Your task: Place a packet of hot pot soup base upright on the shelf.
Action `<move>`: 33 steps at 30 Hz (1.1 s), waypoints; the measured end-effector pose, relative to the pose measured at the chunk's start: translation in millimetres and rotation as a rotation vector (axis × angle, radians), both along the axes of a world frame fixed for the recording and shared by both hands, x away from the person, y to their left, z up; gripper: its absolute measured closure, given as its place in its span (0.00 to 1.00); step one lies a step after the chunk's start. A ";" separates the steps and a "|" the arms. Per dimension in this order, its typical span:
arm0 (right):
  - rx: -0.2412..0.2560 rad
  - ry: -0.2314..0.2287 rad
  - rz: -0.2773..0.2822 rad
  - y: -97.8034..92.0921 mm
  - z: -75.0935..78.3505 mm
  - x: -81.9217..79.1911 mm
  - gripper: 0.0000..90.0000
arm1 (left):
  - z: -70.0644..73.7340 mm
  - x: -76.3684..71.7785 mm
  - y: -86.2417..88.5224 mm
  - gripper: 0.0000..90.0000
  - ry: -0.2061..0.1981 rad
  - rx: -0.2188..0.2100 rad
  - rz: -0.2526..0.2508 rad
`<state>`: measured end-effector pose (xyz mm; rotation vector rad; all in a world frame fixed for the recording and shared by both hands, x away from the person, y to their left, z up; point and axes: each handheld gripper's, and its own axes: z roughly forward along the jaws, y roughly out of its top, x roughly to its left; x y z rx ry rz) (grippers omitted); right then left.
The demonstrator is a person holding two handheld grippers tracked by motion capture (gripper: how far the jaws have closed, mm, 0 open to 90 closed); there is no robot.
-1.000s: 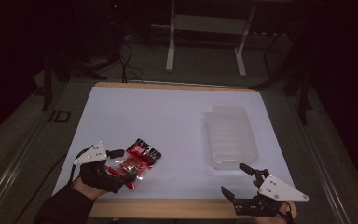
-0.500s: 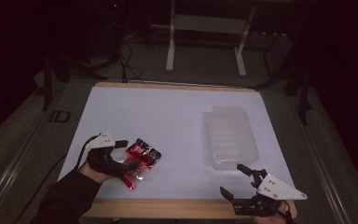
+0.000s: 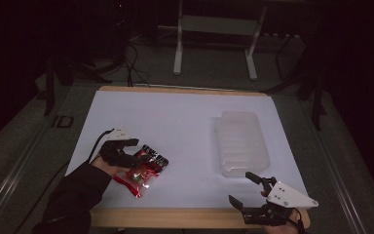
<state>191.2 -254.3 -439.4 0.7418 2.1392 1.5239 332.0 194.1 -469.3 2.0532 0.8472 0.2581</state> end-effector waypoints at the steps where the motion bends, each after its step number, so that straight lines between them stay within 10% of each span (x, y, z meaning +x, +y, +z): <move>1: -0.002 0.004 0.002 0.3 -0.4 0.2 0.15 | -1.3 3.0 0.5 0.27 0.003 -0.003 -0.003; 17: -0.023 0.023 0.028 2.9 -4.4 2.6 0.17 | -32.7 37.4 2.7 0.40 0.086 0.084 0.025; 33: -0.025 0.044 0.033 3.0 -6.4 5.0 0.18 | -57.9 39.7 -4.6 0.44 0.132 0.178 0.031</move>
